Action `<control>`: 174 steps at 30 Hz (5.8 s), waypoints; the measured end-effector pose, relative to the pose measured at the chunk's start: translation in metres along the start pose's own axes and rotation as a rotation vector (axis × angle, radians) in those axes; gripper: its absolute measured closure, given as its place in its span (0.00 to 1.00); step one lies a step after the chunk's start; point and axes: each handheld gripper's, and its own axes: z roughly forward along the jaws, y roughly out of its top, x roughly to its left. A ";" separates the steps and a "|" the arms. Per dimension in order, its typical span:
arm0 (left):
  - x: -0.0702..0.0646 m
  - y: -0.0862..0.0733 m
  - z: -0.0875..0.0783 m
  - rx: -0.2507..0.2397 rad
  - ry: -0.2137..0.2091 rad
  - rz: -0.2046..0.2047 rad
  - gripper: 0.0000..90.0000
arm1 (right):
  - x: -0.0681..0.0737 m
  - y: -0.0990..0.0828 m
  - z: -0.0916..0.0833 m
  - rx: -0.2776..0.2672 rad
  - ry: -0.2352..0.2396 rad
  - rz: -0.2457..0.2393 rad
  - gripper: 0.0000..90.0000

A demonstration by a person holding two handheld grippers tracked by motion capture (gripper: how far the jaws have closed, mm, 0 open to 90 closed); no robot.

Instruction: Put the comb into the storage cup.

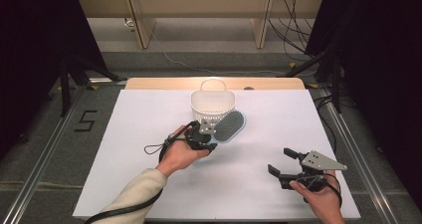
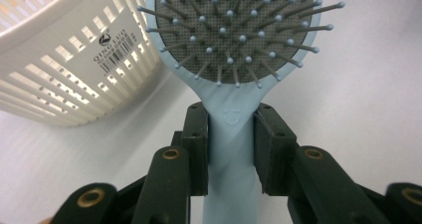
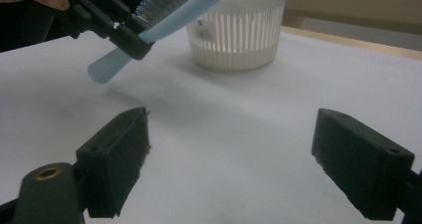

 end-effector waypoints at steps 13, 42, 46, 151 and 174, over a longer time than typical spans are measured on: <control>0.000 0.001 -0.006 -0.085 0.031 -0.033 0.78 | 0.001 0.000 -0.001 -0.006 0.001 0.001 0.18; 0.013 0.002 -0.014 -0.166 0.053 -0.108 0.78 | 0.000 0.000 -0.001 -0.002 0.003 0.003 0.18; 0.015 0.002 -0.016 -0.186 0.057 -0.131 0.78 | 0.000 0.000 -0.001 -0.002 0.003 0.004 0.18; 0.045 0.034 -0.044 -0.363 0.120 -0.199 0.78 | 0.002 -0.001 0.002 -0.002 0.015 0.006 0.18; 0.051 0.042 -0.044 -0.374 0.146 -0.186 0.78 | 0.002 -0.001 0.001 -0.006 0.008 0.006 0.18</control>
